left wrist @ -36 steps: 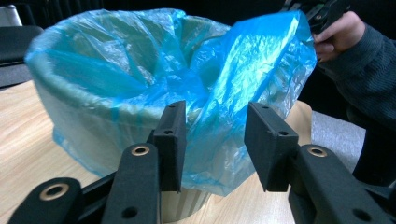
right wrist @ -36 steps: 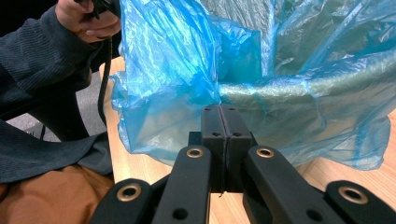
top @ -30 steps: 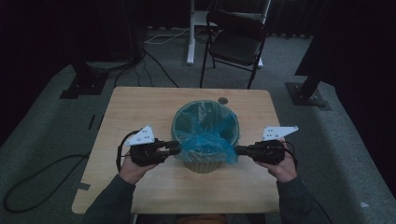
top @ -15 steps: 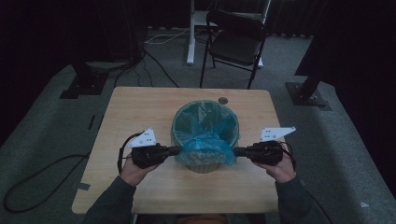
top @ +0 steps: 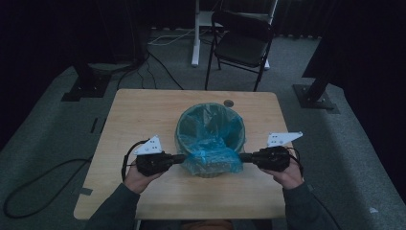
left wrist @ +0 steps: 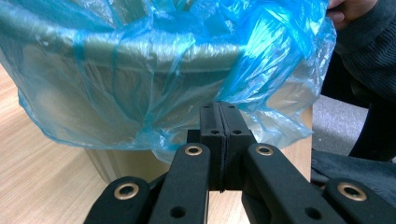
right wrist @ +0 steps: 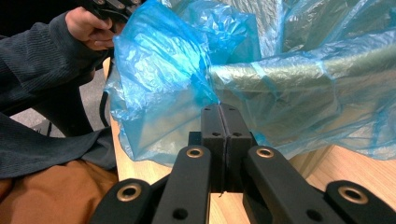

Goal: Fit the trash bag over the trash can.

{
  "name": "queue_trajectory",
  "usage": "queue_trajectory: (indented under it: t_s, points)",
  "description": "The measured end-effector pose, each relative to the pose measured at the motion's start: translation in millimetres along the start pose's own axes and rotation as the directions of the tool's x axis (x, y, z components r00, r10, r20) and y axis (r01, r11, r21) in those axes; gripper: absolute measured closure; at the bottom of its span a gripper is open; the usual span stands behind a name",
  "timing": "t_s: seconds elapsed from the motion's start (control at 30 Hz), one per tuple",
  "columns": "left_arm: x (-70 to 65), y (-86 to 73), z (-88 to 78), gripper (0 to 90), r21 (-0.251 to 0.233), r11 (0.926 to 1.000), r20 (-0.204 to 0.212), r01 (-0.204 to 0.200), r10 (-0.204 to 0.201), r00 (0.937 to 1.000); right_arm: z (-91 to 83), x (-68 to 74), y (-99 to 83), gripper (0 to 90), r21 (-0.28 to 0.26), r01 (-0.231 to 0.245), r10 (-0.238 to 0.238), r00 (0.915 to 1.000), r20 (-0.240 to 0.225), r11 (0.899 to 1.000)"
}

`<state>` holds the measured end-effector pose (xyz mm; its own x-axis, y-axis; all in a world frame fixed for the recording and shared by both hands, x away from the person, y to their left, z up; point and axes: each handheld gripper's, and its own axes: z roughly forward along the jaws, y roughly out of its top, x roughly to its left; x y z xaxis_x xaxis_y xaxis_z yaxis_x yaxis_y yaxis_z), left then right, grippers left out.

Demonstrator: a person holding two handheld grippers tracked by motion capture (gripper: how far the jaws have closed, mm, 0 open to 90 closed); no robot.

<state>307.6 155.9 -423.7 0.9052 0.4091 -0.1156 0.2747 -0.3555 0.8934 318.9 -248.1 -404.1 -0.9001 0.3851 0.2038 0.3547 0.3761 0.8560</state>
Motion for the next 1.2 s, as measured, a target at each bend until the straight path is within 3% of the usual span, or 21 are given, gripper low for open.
queue_trajectory:
  t_s: [0.87, 1.2]
  points:
    - [-2.8, -3.9, 3.3, 89.5, 0.027, 0.9996, -0.012, -0.011, 0.011, 0.9999, -1.7, 3.9, -4.5, 90.0, 0.004, 0.006, -0.006, 1.0, -0.007, 1.0]
    - [-8.8, -1.6, -2.0, 89.5, 0.002, 0.9998, -0.002, -0.021, 0.021, 0.9998, -9.0, 12.3, -0.6, 88.9, -0.005, 0.037, -0.037, 0.9993, -0.008, 0.999]
